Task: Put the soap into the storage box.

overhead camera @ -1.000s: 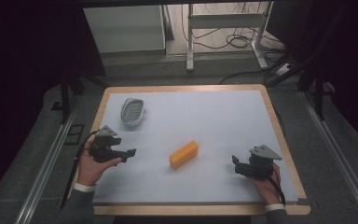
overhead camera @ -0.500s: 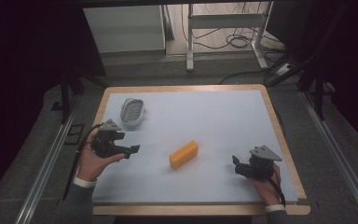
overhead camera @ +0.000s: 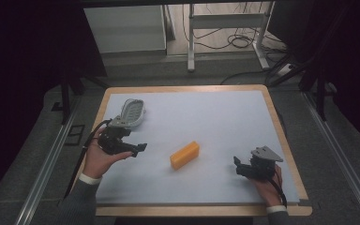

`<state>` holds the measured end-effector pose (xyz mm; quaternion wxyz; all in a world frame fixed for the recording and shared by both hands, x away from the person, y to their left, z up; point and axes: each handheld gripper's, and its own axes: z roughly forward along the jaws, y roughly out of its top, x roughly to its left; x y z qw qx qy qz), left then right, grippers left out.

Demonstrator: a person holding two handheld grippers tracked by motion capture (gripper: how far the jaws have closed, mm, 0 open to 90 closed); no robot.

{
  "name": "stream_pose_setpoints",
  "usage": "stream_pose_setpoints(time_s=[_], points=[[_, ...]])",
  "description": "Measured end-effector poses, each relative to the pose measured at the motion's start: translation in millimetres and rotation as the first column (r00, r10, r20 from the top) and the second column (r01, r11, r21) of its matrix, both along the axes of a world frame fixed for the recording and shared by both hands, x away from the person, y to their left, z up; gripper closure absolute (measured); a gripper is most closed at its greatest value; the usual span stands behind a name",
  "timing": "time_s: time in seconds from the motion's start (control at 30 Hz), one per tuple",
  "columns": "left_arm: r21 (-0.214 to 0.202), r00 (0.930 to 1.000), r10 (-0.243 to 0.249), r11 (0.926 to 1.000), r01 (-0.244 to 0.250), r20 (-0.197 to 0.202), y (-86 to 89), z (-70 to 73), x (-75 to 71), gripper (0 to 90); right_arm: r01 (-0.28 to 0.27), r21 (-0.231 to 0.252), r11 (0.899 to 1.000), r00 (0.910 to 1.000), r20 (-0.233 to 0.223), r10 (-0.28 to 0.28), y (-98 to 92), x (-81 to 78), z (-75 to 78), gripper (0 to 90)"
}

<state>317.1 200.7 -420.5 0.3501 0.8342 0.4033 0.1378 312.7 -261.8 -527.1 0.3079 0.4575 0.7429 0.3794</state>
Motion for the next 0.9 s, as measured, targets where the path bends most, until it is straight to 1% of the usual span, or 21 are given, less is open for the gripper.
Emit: stream_pose_setpoints(time_s=[0.23, 0.47, 0.53, 0.73, 0.8, 0.9], points=[[0.029, 0.9997, -0.025, 0.9993, 0.025, 0.0, -10.7, 3.9, 1.7, 16.3, 0.0, 0.0, 1.0, 1.0, -0.001, 0.0, 0.0, 0.1, -0.1, 7.0], [0.045, 0.999, -0.045, 0.998, 0.045, -0.003, -17.6, 4.4, 2.2, 16.4, -0.001, -0.004, 1.0, 1.0, 0.0, 0.001, 0.3, 0.2, -0.2, 7.0], [0.057, 0.9986, -0.053, 0.997, 0.053, -0.008, -20.7, 3.6, 3.0, 16.6, -0.001, -0.007, 1.0, 1.0, -0.001, 0.001, 0.7, 0.3, -0.2, 7.0], [0.072, 0.9978, -0.066, 0.9952, 0.066, -0.009, -28.1, 4.1, 5.6, 16.5, -0.001, -0.009, 1.0, 1.0, -0.003, 0.001, 0.6, 0.6, -0.3, 7.0], [0.069, 0.9975, -0.07, 0.9951, 0.071, -0.012, -29.8, 4.0, 6.2, 16.5, -0.002, -0.016, 1.0, 1.0, -0.002, 0.001, 1.0, 0.5, -0.4, 7.0], [0.079, 0.9971, -0.075, 0.994, 0.076, -0.017, -32.6, 3.2, 7.7, 16.5, -0.001, -0.017, 1.0, 1.0, -0.002, 0.001, 1.4, 0.4, -0.4, 7.0]])
